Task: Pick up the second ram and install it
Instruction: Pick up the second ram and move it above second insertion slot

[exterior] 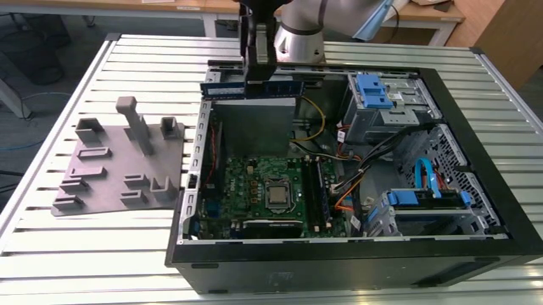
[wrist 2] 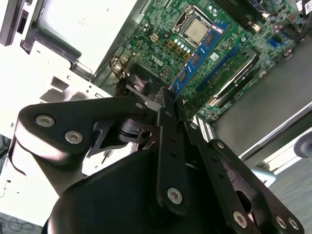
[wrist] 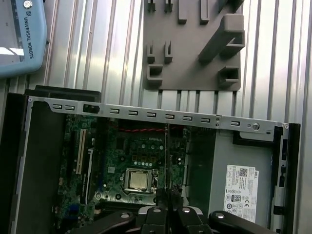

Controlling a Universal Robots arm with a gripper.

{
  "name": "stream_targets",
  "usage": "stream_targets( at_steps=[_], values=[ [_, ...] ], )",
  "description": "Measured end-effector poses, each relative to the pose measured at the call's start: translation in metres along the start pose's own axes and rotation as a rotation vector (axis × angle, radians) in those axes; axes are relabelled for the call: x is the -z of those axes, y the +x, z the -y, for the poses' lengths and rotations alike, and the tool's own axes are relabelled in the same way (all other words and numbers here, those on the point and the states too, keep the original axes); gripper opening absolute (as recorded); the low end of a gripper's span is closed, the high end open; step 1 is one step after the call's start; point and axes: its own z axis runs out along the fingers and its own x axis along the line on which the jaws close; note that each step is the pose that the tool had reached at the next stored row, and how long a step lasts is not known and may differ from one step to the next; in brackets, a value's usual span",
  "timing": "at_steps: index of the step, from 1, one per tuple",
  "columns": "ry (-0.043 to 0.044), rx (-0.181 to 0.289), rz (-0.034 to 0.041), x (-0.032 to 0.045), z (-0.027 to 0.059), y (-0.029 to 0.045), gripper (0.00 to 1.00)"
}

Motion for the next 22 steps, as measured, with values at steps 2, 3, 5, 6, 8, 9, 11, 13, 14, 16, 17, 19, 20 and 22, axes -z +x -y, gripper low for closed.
stream_targets(
  at_steps=[2,3,5,6,8,9,11,13,14,16,17,19,20,22],
  values=[
    [-0.0010,0.000,0.0000,-0.0007,0.0042,0.0004,0.14],
    [-0.0014,0.000,0.0000,-0.0011,0.0065,0.0006,0.14],
    [-0.0020,0.000,0.0000,-0.0017,0.0103,0.0009,0.14],
    [-0.0023,0.000,0.0000,-0.0021,0.0123,0.0011,0.14],
    [-0.0028,0.000,-0.0001,-0.0028,0.0161,0.0015,0.14],
    [-0.0030,0.000,-0.0001,-0.0031,0.0182,0.0017,0.14],
    [-0.0036,0.000,0.0000,-0.0036,0.0231,0.0021,0.14],
    [-0.0042,0.000,0.0001,-0.0041,0.0285,0.0025,0.14],
    [-0.0046,0.000,0.0000,-0.0043,0.0310,0.0028,0.14],
    [-0.0048,0.000,0.0002,-0.0052,0.0347,0.0031,0.14],
    [-0.0050,0.000,0.0003,-0.0058,0.0362,0.0033,0.14],
    [-0.0054,0.000,0.0002,-0.0073,0.0390,0.0036,0.14],
    [-0.0056,0.000,0.0001,-0.0083,0.0404,0.0037,0.14],
    [-0.0059,0.000,0.0001,-0.0102,0.0429,0.0040,0.14]
  ],
)
